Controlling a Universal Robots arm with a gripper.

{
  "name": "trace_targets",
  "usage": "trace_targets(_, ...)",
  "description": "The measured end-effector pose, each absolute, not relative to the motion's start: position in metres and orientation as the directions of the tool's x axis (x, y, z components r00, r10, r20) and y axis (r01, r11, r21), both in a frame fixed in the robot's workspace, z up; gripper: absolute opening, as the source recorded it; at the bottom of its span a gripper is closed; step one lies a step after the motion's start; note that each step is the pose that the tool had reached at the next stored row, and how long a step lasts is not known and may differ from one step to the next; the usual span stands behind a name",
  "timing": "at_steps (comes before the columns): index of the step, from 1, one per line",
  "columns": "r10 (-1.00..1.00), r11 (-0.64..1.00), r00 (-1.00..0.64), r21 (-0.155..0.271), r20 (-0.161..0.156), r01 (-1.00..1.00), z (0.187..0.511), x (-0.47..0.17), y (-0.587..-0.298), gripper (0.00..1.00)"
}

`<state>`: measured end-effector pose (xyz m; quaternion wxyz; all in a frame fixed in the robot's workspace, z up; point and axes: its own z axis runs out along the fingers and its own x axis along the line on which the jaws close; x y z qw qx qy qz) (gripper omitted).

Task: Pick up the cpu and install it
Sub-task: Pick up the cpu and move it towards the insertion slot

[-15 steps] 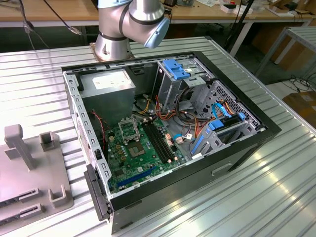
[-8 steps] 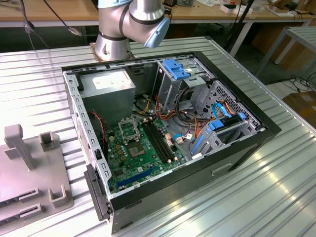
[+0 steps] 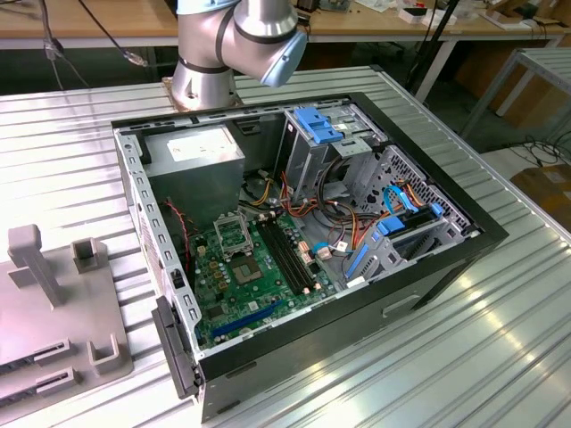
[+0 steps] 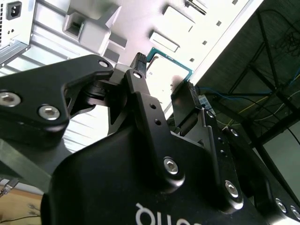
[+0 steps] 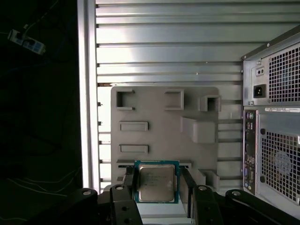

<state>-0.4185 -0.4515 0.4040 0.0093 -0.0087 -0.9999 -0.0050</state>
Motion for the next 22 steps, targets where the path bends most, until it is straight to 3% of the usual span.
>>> trace_targets(22,0.017,1.0,-1.0,0.01,0.019,0.018,0.404,-0.395,-0.452,0.47)
